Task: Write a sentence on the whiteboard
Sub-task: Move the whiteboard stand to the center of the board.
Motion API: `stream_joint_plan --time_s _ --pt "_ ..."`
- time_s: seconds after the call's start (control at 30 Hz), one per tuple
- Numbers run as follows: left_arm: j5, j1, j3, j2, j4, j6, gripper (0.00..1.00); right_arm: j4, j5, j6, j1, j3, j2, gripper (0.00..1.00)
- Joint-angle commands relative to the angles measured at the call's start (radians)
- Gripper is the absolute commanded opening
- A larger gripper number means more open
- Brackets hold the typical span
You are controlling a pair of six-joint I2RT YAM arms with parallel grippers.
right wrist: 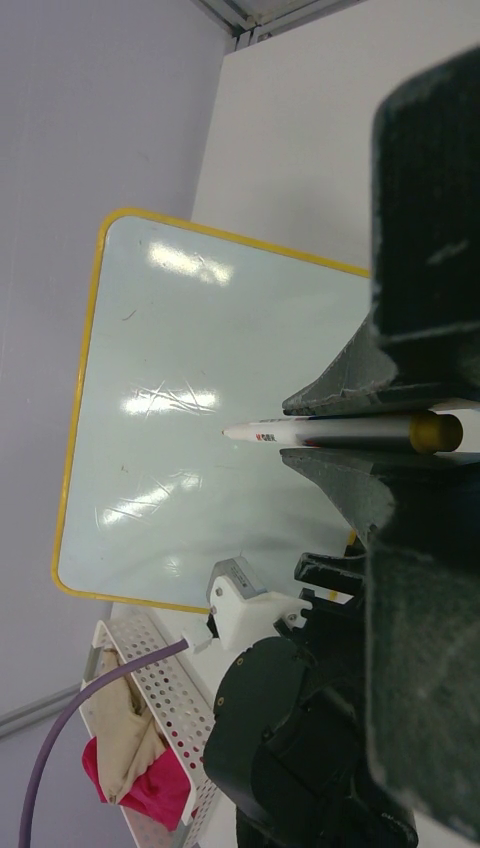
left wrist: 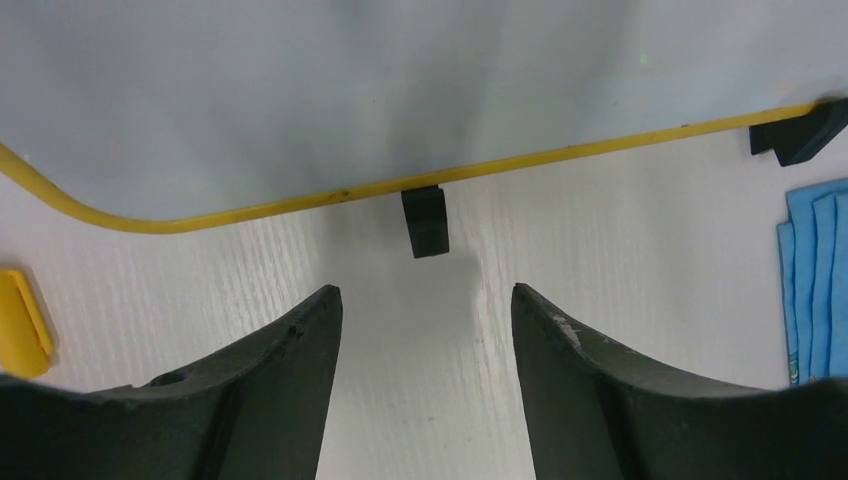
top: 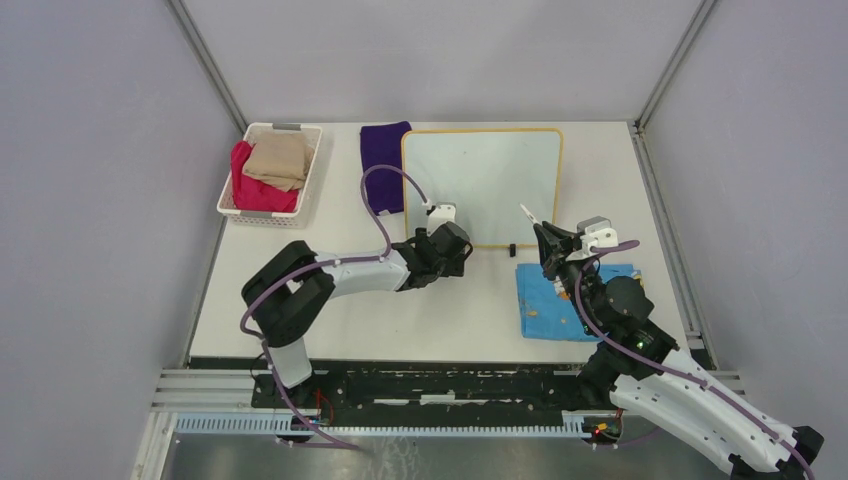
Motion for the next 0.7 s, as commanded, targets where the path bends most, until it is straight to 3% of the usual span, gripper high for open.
stream_joint_plan --time_s 0.0,0.67 --pt "-0.078 -0.001 0.072 0.047 0.013 -0.029 0.67 0.023 0.000 0.005 -0.002 0.019 0.002 0.00" --pt "-0.153 0.007 0.104 0.129 0.029 -0.025 0.30 0.022 0.001 -0.011 -0.001 0.019 0.008 0.00"
